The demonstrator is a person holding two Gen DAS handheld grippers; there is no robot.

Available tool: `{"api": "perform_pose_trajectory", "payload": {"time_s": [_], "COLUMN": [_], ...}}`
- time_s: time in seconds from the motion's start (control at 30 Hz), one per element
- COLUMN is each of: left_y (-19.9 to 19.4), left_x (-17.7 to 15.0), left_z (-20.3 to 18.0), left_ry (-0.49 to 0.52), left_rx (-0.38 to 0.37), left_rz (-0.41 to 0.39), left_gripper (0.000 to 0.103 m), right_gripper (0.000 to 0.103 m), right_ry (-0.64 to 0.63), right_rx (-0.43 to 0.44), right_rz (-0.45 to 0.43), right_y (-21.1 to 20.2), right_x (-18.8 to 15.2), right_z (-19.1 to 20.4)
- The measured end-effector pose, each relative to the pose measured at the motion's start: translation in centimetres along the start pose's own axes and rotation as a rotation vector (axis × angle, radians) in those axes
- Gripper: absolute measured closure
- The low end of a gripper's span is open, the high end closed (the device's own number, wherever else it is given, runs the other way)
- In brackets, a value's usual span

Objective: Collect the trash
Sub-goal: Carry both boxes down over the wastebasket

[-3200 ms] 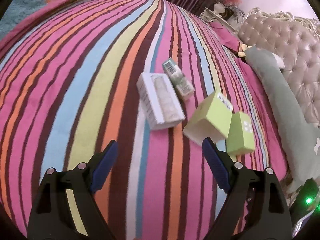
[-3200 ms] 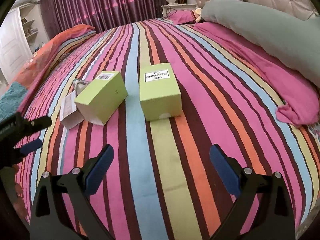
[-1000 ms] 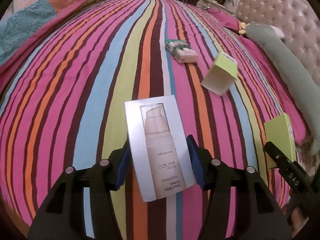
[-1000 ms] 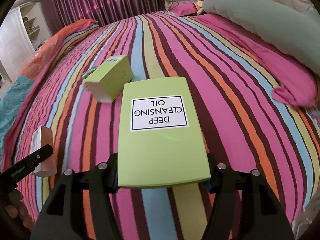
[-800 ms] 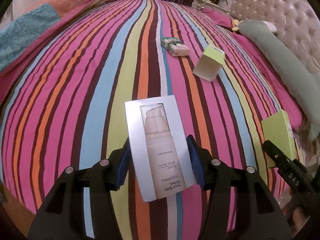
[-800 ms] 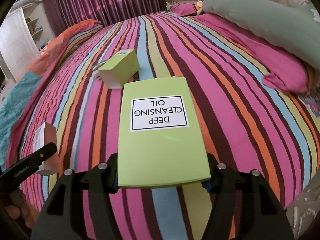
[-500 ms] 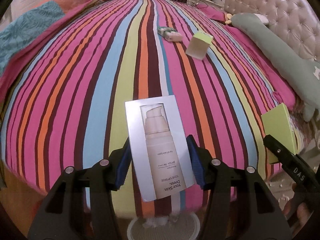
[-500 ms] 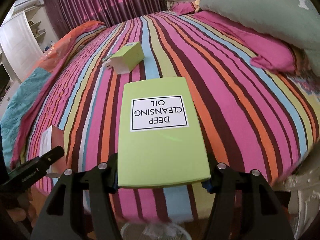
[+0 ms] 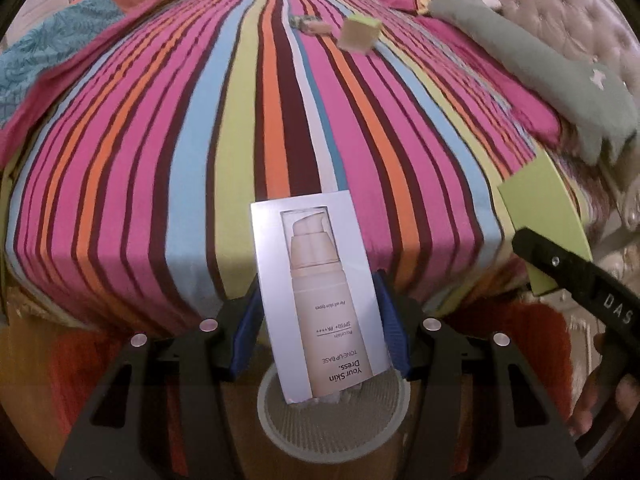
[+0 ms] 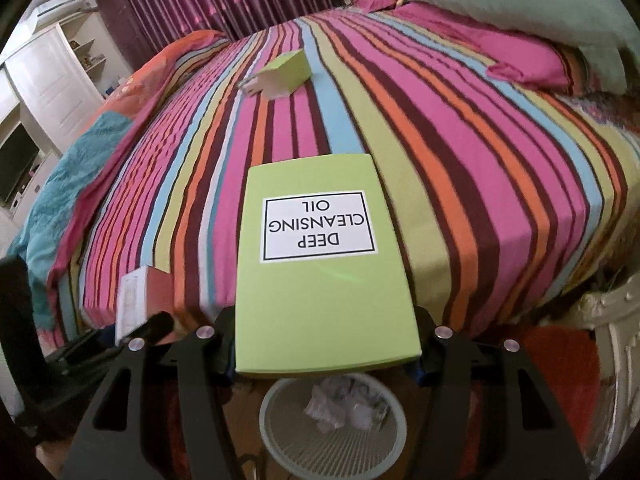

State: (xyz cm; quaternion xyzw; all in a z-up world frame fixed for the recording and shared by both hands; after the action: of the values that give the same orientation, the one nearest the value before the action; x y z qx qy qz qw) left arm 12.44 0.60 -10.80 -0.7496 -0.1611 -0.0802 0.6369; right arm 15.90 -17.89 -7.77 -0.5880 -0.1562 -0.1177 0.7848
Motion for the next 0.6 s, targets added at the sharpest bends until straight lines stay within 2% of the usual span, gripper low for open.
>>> {"api": "perform_pose_trajectory", "payload": {"time_s": [0.2, 0.4, 0.6], "left_y": [1.0, 3.0, 5.0], "left_x": [-3.6, -6.8, -8.1], "left_z": [-0.7, -1.2, -1.4], "left_ry": [0.022, 0.041, 0.045], "left_rx": [0.004, 0.001, -0.002], "left_rz": [0.054, 0.138, 0.219], "left_gripper": [0.05, 0.05, 0.05], "right_gripper": [0.046, 0.046, 0.046], "right_ry": [-0.003, 0.047, 0.115], "right_rx": [0.006, 0.034, 0.04], "right_rz": [0.078, 0.202, 0.323], "right_y": [0.8, 2.9, 5.5], "right_x": [-3.8, -7.0, -8.8], "right_z": [0.3, -0.5, -1.9]}}
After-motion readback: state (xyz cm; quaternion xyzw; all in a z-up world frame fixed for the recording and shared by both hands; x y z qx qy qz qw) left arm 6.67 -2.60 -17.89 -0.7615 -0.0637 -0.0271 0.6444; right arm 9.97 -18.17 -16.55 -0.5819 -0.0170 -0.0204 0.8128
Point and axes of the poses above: each gripper's, at about its wrist camera, not at the fingertips, and y roughly the way its jaws point, z to its left, x to its top, the point moved 7 cm from there along y, roughly the way its jaws point, and after that the axes turned 8 degrees about z, right-handed, at the moved point
